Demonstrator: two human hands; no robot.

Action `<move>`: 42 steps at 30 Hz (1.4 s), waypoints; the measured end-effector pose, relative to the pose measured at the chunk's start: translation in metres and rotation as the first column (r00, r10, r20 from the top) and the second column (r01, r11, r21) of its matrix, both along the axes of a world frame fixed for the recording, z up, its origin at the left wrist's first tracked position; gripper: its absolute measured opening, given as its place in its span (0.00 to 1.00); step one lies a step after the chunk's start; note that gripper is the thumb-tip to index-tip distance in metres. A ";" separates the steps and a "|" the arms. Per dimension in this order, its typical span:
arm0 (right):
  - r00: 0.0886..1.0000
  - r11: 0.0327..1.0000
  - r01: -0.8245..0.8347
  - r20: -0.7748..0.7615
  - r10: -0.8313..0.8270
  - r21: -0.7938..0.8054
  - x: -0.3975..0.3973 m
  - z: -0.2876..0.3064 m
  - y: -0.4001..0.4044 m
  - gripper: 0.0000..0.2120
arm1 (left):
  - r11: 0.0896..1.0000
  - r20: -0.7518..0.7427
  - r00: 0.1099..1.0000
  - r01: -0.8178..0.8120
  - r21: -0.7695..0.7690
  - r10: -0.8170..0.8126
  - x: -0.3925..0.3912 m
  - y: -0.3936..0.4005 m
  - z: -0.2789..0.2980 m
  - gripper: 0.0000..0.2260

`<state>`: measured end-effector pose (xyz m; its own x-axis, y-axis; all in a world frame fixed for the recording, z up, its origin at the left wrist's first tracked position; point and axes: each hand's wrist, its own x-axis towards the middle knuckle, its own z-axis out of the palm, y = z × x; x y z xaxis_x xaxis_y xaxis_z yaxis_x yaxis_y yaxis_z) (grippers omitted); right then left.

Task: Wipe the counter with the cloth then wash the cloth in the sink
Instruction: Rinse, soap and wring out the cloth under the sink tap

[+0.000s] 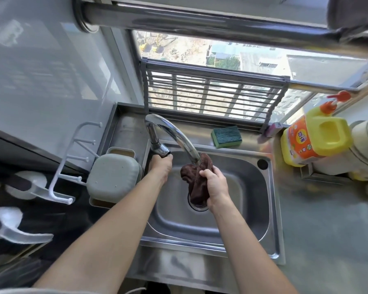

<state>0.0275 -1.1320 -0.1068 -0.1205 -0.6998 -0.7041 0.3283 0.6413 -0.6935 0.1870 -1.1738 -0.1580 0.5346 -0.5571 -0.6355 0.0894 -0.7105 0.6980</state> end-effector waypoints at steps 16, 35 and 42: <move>0.998 0.999 -0.006 -0.058 0.008 0.036 -0.011 -0.007 0.004 0.13 | 0.981 -0.370 0.910 -0.187 0.042 0.189 0.003 -0.015 0.024 0.08; 0.997 0.986 0.075 0.001 -0.076 0.147 -0.016 -0.015 0.008 0.12 | 0.974 -0.261 0.940 -0.195 0.117 0.219 0.004 -0.029 0.017 0.15; 0.996 0.984 0.091 -0.023 -0.089 0.152 -0.020 -0.012 0.011 0.13 | 0.977 -0.288 0.937 -0.163 0.137 0.197 0.008 -0.030 0.021 0.10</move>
<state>0.0074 -1.1212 -0.1186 -0.1902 -0.5696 -0.7996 0.3793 0.7086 -0.5950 0.1946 -1.2038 -0.1372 0.3955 -0.3872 -0.8329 0.4151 -0.7336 0.5381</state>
